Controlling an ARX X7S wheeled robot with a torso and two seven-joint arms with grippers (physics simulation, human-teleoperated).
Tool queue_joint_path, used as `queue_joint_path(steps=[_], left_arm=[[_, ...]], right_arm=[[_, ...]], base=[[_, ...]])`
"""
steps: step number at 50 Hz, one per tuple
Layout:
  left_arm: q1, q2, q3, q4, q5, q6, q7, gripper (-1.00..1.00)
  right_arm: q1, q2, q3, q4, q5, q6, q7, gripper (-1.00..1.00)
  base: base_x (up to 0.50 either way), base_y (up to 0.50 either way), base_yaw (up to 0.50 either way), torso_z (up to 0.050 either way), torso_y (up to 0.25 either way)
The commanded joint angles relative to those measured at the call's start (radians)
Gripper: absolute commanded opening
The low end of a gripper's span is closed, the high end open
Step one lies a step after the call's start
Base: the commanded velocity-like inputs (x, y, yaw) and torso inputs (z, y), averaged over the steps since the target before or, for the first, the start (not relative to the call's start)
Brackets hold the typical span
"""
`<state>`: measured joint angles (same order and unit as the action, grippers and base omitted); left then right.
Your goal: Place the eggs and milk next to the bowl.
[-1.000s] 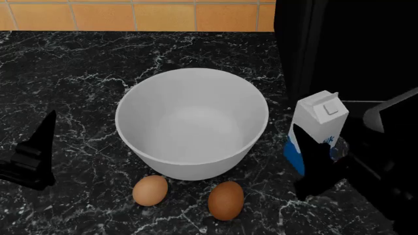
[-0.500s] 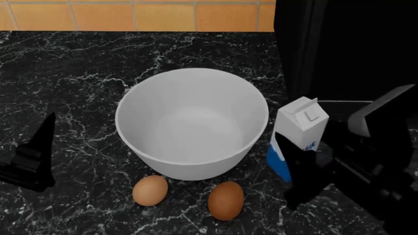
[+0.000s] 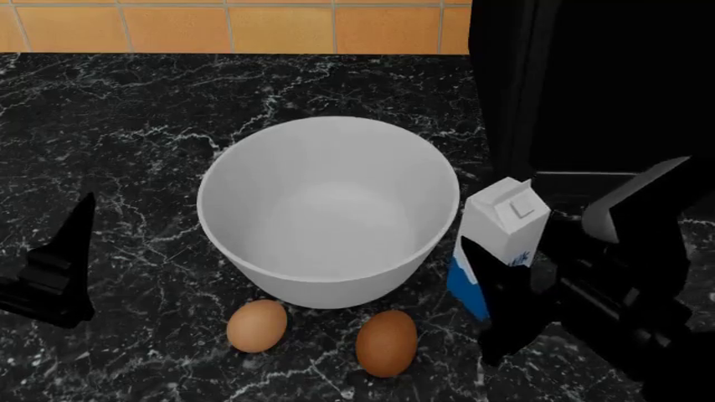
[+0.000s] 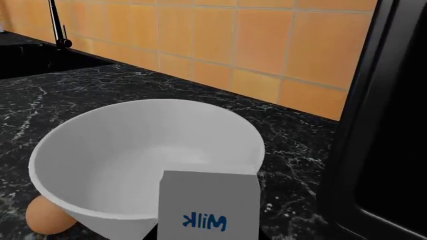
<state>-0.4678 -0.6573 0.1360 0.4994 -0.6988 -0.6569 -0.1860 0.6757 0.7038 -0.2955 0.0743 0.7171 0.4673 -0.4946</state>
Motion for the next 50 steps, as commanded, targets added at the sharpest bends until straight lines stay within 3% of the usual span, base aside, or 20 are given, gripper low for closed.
queue_joint_path(steps=[1, 50], left_arm=[[-0.008, 0.0, 0.006, -0.005, 0.001, -0.002, 0.001, 1.0], [-0.01, -0.007, 0.018, -0.008, 0.002, -0.002, -0.003, 1.0]], right_arm=[[0.013, -0.009, 0.011, 0.0, -0.007, -0.025, -0.014, -1.0], [-0.013, -0.047, -0.019, 0.098, -0.031, -0.087, -0.066, -1.0]], base=[[0.0, 0.0, 0.0, 0.0, 0.0], [0.0, 0.0, 0.0, 0.0, 0.001]])
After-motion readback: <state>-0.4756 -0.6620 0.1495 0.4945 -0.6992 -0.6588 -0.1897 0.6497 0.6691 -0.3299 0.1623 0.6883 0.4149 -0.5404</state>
